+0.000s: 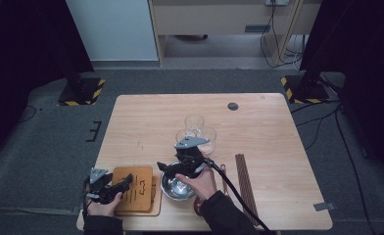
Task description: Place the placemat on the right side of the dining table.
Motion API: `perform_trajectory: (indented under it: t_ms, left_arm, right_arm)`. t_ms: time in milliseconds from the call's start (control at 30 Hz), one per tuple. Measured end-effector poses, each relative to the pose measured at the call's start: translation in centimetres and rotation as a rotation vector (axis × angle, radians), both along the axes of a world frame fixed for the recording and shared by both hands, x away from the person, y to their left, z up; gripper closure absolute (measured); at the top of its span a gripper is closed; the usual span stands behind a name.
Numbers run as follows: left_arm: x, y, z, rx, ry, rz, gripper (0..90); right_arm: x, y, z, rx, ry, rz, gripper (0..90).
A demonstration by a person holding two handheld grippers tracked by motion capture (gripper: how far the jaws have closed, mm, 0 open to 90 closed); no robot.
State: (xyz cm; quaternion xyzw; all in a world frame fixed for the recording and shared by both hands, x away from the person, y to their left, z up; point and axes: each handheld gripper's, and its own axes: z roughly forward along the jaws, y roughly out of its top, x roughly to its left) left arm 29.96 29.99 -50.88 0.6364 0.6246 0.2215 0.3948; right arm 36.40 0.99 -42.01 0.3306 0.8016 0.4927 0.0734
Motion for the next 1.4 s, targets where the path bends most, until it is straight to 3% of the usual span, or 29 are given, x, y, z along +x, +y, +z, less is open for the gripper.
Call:
perform_trajectory:
  t_ms: [767,1400]
  left_arm:
    - [-0.3,-0.2,0.3,0.006,-0.021,-0.002,20.1]
    - [-0.8,-0.2,0.8,0.004,-0.043,-0.005,20.1]
  right_arm:
    - [-1.0,3.1,-1.8,0.02,0.063,0.054,20.6]
    - [-1.4,5.0,-4.6,0.006,0.168,0.096,24.5]
